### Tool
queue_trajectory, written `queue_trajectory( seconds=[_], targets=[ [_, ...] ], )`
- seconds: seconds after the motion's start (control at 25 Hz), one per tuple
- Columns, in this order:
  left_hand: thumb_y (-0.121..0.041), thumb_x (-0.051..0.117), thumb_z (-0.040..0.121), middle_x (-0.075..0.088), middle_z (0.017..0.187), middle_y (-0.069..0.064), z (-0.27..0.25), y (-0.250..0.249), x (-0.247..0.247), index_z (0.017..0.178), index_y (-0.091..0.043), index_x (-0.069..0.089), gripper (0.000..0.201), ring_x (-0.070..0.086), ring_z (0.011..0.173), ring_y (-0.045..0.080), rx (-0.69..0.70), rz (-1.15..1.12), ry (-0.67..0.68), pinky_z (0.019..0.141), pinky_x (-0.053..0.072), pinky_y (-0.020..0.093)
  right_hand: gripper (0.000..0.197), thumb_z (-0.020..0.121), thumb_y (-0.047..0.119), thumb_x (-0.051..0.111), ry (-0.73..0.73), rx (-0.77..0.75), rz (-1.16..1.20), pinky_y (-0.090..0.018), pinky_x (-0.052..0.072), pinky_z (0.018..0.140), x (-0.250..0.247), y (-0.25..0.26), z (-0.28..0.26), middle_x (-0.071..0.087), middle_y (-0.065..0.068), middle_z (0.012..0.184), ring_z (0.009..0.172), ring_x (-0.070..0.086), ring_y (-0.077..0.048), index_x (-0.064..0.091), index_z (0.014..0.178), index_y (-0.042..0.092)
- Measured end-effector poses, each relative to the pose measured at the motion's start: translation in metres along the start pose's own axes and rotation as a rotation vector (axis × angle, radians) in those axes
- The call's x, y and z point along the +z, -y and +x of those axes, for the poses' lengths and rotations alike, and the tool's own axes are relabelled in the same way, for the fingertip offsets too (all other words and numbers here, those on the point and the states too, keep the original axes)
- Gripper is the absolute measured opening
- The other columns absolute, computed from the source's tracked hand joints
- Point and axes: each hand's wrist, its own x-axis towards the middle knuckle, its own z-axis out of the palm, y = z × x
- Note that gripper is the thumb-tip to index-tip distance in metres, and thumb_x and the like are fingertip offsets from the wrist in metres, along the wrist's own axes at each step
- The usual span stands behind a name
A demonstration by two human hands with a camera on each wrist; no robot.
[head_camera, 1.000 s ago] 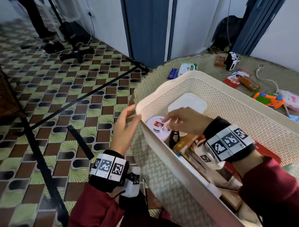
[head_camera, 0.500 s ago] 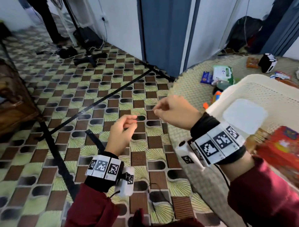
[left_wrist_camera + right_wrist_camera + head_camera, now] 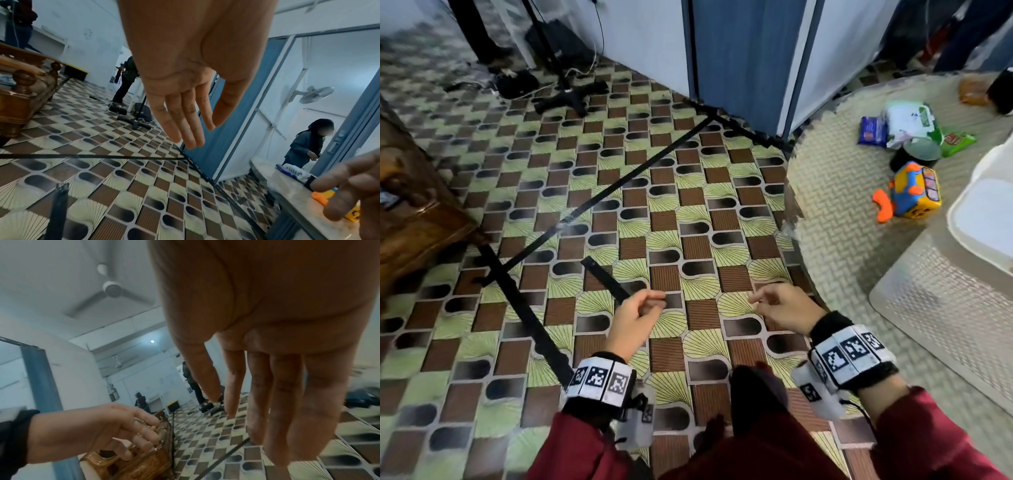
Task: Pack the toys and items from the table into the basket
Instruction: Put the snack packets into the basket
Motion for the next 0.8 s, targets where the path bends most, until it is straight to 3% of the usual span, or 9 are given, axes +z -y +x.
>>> queue_trajectory(
  seconds=[0.12, 0.24, 0.32, 0.44, 0.56, 0.8],
  targets=[
    [-0.004, 0.056, 0.091, 0.067, 0.100, 0.000, 0.019, 0.009, -0.006, 0.100, -0.024, 0.063, 0.023, 0.062, 0.096, 0.009, -0.033, -0.015, 0.021, 0.087, 0.049, 0.021, 0.018, 0.091, 0.011, 0.056, -0.037, 0.085, 0.076, -0.023, 0.045, 0.067, 0.000, -0.014, 0.017, 0.064, -0.013, 0.091, 0.076, 0.056, -0.021, 0.064, 0.108, 0.012],
    [-0.006, 0.056, 0.091, 0.067, 0.099, 0.001, 0.052, 0.013, -0.015, 0.099, -0.025, 0.062, 0.021, 0.062, 0.095, 0.009, -0.042, -0.027, 0.044, 0.081, 0.047, 0.016, 0.022, 0.091, 0.010, 0.056, -0.118, 0.132, 0.139, -0.013, 0.041, 0.062, -0.010, -0.020, 0.045, 0.060, 0.001, 0.086, 0.081, 0.056, -0.016, 0.061, 0.113, 0.011],
    [-0.009, 0.057, 0.092, 0.067, 0.100, 0.002, 0.081, 0.011, -0.020, 0.101, -0.023, 0.062, 0.017, 0.062, 0.096, 0.012, -0.058, -0.018, 0.063, 0.076, 0.045, 0.014, 0.021, 0.090, 0.010, 0.057, -0.176, 0.165, 0.171, -0.015, 0.041, 0.064, -0.020, -0.023, 0.068, 0.058, 0.007, 0.086, 0.082, 0.055, -0.013, 0.061, 0.111, 0.013],
    [-0.014, 0.057, 0.092, 0.065, 0.103, 0.000, 0.134, -0.003, -0.025, 0.107, -0.018, 0.062, 0.016, 0.061, 0.099, 0.011, -0.053, 0.014, 0.106, 0.077, 0.044, 0.015, 0.020, 0.090, 0.008, 0.056, -0.207, 0.203, 0.240, -0.018, 0.039, 0.062, -0.035, -0.025, 0.103, 0.057, 0.006, 0.085, 0.076, 0.052, -0.011, 0.060, 0.109, 0.013],
    [-0.016, 0.057, 0.092, 0.065, 0.103, -0.006, 0.197, -0.028, -0.026, 0.104, -0.025, 0.062, 0.015, 0.060, 0.098, 0.007, -0.018, 0.062, 0.168, 0.081, 0.046, 0.019, 0.022, 0.090, 0.006, 0.056, -0.262, 0.256, 0.300, -0.016, 0.036, 0.062, -0.054, -0.024, 0.141, 0.057, 0.005, 0.085, 0.073, 0.049, -0.005, 0.061, 0.111, 0.011],
    [-0.018, 0.056, 0.093, 0.064, 0.103, -0.010, 0.298, -0.081, -0.011, 0.102, -0.031, 0.060, 0.016, 0.060, 0.097, 0.004, 0.084, 0.143, 0.318, 0.078, 0.047, 0.015, 0.016, 0.092, 0.008, 0.055, -0.399, 0.330, 0.398, -0.028, 0.046, 0.061, -0.089, -0.012, 0.192, 0.065, -0.008, 0.098, 0.070, 0.055, -0.017, 0.062, 0.100, 0.019]
  ],
)
